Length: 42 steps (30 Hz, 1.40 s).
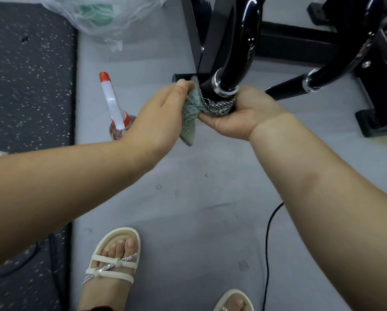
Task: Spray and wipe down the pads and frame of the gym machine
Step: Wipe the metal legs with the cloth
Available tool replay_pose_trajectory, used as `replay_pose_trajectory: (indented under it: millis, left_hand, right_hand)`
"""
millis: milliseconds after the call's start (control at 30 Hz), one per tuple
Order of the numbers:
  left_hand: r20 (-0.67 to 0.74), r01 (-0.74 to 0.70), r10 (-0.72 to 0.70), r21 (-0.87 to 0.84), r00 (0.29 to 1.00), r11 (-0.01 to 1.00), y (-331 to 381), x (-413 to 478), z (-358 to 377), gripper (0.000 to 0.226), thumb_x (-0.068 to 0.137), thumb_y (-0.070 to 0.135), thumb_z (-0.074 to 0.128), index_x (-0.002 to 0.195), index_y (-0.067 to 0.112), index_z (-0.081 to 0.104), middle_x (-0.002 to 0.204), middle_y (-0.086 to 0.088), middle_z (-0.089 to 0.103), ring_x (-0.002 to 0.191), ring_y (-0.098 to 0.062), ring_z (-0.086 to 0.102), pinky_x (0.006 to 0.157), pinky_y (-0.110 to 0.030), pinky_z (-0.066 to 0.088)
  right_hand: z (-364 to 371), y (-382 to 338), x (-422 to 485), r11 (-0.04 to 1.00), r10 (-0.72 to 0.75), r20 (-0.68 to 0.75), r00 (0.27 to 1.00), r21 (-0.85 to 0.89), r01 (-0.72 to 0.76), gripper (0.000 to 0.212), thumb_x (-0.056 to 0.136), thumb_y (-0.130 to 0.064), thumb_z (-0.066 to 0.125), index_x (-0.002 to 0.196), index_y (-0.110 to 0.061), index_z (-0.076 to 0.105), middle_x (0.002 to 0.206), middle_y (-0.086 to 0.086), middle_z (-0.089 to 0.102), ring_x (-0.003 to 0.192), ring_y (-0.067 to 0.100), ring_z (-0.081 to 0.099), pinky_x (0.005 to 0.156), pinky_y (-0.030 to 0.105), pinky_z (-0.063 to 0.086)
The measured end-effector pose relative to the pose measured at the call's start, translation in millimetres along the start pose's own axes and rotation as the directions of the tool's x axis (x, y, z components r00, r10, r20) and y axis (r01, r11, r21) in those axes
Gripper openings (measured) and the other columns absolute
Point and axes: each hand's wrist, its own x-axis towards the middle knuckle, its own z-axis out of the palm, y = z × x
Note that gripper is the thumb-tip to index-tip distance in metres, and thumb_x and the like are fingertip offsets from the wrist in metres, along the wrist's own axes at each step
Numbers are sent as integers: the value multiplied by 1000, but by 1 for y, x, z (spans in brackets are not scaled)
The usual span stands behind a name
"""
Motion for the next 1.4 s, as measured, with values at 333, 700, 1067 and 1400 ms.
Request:
replay_pose_trajectory:
  millis: [333, 700, 1067, 1400]
  left_hand:
    - [141, 383, -382, 25, 913, 924, -15, -20, 67, 16, 96, 14, 44, 83, 18, 53, 90, -4, 54, 76, -19, 55, 82, -39, 53]
    - [121, -71, 72, -11, 990, 997, 61, 29, 154, 65, 91, 1, 38, 149, 24, 22, 151, 2, 29, 133, -15, 36, 84, -8, 44]
    - [187, -150, 165, -90, 968, 985, 47, 50, 155, 36, 90, 1, 43, 114, 27, 50, 108, 15, 57, 90, 12, 54, 69, -2, 44]
    - [3, -176, 177, -83, 984, 981, 50, 66, 155, 25, 90, 7, 39, 106, 23, 49, 123, 2, 50, 99, -8, 57, 73, -11, 49]
  right_hand:
    - [-117, -27, -59, 967, -133, -373, 918, -252, 38, 29, 97, -5, 34, 92, 5, 60, 85, 18, 69, 72, 27, 69, 59, 38, 59]
    - [-117, -68, -24, 759, -611, -350, 710, -3, 652, 36, 100, -28, 40, 123, -3, 53, 114, 16, 64, 101, 29, 65, 88, 44, 53]
    - [-108, -63, 9, 803, -596, -190, 780, -160, 574, 57, 98, -52, 30, 75, -13, 65, 74, 6, 68, 87, 26, 63, 95, 44, 48]
    - [-109, -78, -9, 628, -754, 100, 649, -178, 758, 61, 97, -49, 28, 68, -8, 63, 65, 8, 62, 70, 22, 59, 78, 39, 48]
